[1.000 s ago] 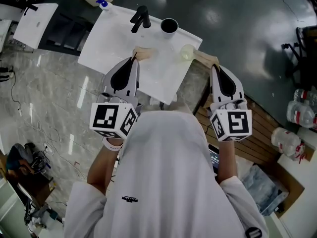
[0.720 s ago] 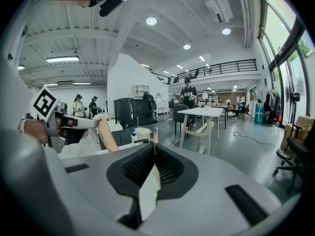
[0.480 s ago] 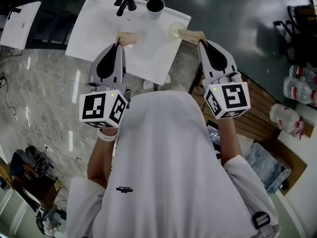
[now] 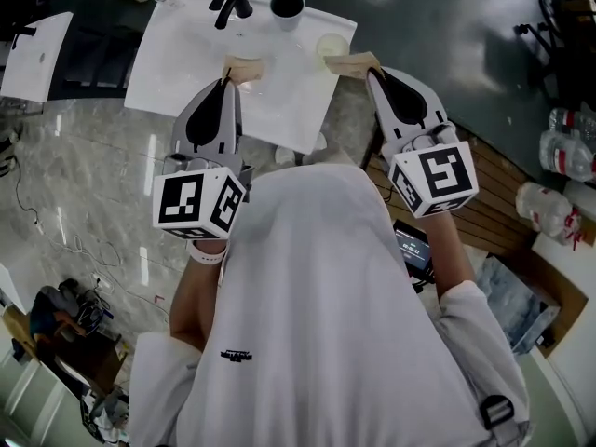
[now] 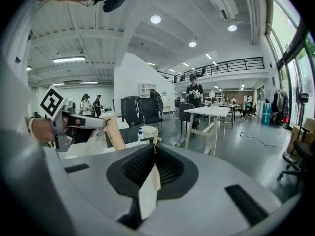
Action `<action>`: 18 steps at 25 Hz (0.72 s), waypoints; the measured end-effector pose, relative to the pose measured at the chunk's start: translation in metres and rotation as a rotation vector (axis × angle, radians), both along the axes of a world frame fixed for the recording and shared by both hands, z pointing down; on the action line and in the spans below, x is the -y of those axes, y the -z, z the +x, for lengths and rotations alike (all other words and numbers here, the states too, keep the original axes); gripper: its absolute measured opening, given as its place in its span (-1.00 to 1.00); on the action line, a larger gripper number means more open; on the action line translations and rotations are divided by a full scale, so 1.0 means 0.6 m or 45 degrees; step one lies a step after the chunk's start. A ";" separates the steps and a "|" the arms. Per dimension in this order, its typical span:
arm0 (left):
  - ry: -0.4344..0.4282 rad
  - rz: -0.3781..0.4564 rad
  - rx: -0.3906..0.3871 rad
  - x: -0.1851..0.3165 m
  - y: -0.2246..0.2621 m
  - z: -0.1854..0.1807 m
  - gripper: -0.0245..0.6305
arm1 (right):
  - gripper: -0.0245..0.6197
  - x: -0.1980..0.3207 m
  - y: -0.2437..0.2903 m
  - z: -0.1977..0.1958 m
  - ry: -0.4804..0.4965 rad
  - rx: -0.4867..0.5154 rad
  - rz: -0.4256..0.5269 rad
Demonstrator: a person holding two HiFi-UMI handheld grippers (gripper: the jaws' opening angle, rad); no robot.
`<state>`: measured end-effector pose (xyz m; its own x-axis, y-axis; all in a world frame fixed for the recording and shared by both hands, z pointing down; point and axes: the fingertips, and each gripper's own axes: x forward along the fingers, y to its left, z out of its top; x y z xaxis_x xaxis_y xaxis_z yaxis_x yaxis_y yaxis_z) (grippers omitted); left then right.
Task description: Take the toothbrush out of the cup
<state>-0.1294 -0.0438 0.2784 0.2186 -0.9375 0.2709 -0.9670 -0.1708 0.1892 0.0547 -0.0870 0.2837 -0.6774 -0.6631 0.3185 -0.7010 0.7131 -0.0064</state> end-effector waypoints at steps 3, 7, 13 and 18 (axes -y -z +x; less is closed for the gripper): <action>-0.007 -0.007 0.008 0.003 -0.003 0.002 -0.90 | -0.90 0.004 0.009 -0.001 -0.008 0.006 0.022; -0.009 -0.016 0.008 0.000 -0.005 0.004 -0.90 | -0.90 0.009 0.025 0.000 -0.041 -0.037 0.103; -0.023 -0.018 0.003 0.005 -0.008 0.009 -0.90 | -0.90 0.022 0.030 0.011 -0.106 0.011 0.090; -0.048 -0.017 0.007 0.012 -0.008 0.020 -0.90 | -0.90 0.021 0.032 0.015 -0.080 0.012 0.081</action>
<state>-0.1176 -0.0509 0.2834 0.2517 -0.9249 0.2850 -0.9611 -0.2042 0.1861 0.0635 -0.0993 0.2646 -0.6366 -0.7230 0.2683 -0.7445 0.6669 0.0310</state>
